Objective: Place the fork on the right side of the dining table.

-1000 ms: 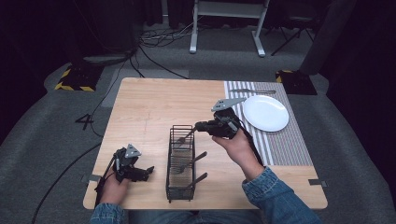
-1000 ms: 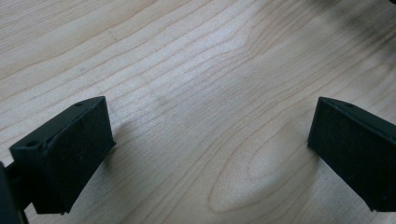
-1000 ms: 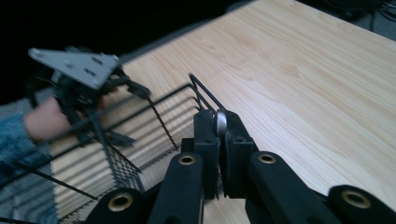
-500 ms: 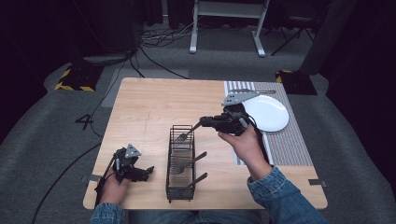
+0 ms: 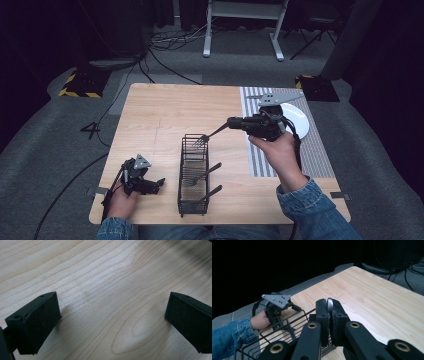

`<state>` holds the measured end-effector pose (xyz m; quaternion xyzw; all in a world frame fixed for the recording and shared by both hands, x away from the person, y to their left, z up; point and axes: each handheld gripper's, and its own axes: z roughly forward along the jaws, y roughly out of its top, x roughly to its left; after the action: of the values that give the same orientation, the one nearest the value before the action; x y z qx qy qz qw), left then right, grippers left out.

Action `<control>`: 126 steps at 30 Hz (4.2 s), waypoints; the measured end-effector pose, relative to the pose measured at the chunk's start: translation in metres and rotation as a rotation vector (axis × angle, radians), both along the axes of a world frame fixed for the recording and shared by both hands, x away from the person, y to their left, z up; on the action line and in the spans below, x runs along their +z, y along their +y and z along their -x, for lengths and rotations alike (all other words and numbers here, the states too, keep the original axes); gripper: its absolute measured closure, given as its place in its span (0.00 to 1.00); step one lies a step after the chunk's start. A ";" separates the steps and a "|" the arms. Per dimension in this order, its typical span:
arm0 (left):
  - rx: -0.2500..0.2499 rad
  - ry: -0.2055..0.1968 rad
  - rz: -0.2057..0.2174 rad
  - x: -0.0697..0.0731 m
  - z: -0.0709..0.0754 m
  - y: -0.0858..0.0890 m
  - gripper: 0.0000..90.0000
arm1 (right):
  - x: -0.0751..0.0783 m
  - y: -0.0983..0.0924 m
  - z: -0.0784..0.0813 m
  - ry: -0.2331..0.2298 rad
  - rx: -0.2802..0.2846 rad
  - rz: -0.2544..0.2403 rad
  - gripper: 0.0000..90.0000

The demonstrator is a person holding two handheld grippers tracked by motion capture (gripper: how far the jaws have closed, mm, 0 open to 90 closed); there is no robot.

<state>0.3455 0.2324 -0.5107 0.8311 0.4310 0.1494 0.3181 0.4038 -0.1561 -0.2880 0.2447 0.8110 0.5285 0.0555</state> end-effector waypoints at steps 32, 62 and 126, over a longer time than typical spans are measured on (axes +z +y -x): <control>-0.003 0.001 0.001 0.000 0.000 0.000 0.00 | 0.024 -0.091 -0.006 -0.048 -0.194 -0.022 0.96; -0.003 0.002 0.001 0.000 0.000 0.000 0.00 | 0.001 -0.173 -0.018 -0.008 -0.415 0.013 0.96; -0.003 0.002 0.001 0.000 0.000 0.000 0.00 | -0.094 -0.194 -0.031 0.202 -0.487 0.057 0.94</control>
<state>0.3459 0.2323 -0.5108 0.8317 0.4300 0.1479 0.3186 0.4347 -0.3500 -0.3818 0.4824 0.7442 0.4494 0.1069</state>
